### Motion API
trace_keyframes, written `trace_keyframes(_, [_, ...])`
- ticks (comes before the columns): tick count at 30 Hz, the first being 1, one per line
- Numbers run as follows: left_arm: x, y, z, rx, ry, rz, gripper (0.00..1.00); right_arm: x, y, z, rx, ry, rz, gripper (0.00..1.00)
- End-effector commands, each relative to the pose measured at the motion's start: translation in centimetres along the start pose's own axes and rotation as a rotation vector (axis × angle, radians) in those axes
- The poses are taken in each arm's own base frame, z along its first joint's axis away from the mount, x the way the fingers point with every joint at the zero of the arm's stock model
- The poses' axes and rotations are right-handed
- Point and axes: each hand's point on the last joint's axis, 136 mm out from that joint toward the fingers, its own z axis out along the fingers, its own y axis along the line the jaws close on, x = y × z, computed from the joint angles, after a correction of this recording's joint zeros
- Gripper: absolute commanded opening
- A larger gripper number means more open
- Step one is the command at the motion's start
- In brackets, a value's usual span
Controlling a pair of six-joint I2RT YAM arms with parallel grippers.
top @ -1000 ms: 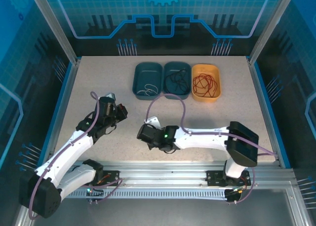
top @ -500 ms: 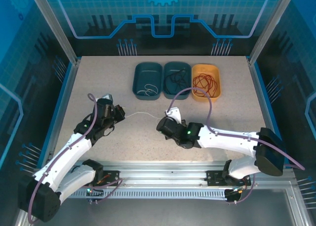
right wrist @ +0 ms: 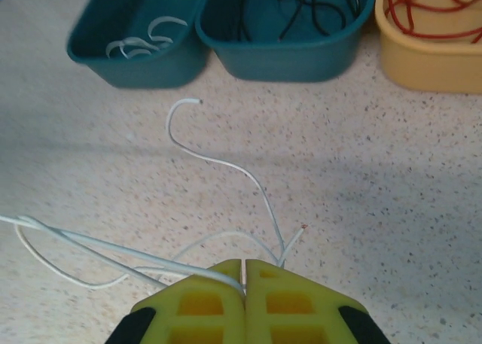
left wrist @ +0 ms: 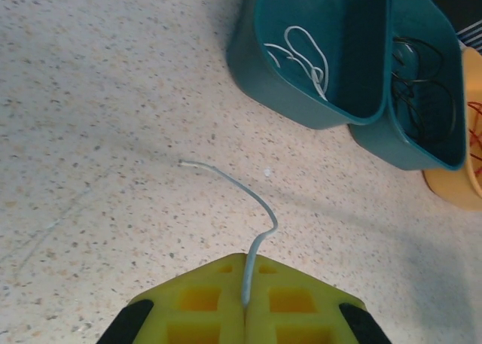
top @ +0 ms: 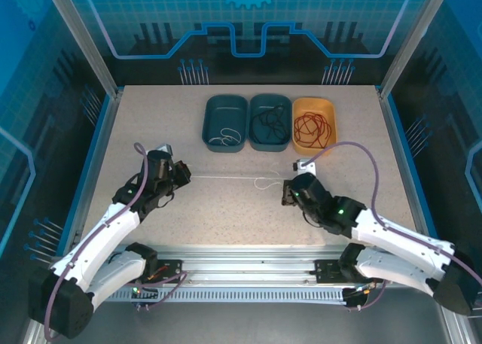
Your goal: Untangle the cables
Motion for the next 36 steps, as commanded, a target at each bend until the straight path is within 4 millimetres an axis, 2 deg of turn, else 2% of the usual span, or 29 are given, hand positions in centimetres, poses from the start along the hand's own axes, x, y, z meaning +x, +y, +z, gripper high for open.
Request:
trace_keyframes(1, [-1.1, 2.9, -0.3, -0.111, -0.057, -0.01, 0.0, 0.4, -4.8, -0.8, 0.15, 0.005, 0.029, 0.0])
trace_keyframes(7, [-1.3, 3.7, -0.6, -0.125, -0.07, -0.031, 0.0, -0.2, -6.2, -1.7, 0.175, 0.014, 0.03, 0.0])
trace_keyframes(11, [-1.6, 4.4, -0.9, -0.134, -0.084, -0.06, 0.0, 0.1, -6.6, -1.3, 0.185, 0.087, 0.022, 0.0])
trace_keyframes(14, [-1.4, 4.5, -0.9, -0.124, -0.084, -0.07, 0.0, 0.4, -5.3, -0.5, 0.123, 0.135, -0.008, 0.0])
trace_keyframes(17, [-0.9, 3.8, -0.4, -0.075, -0.063, -0.066, 0.0, 0.9, -2.6, 0.6, -0.005, 0.19, -0.041, 0.0])
trace_keyframes(19, [-0.4, 3.3, 0.1, -0.038, -0.035, -0.067, 0.0, 1.5, -1.6, 1.4, -0.042, 0.241, -0.06, 0.01])
trace_keyframes(26, [0.5, 3.8, 0.7, -0.049, 0.001, -0.067, 0.0, 3.0, -0.6, 2.4, -0.036, 0.347, -0.098, 0.21])
trace_keyframes(34, [0.8, 3.6, 1.3, -0.039, 0.022, -0.069, 0.0, 3.8, 0.1, 2.6, -0.037, 0.398, -0.102, 0.24])
trace_keyframes(36, [0.8, 3.6, 1.2, -0.039, 0.022, -0.072, 0.0, 3.9, 0.1, 2.7, -0.016, 0.413, -0.107, 0.3])
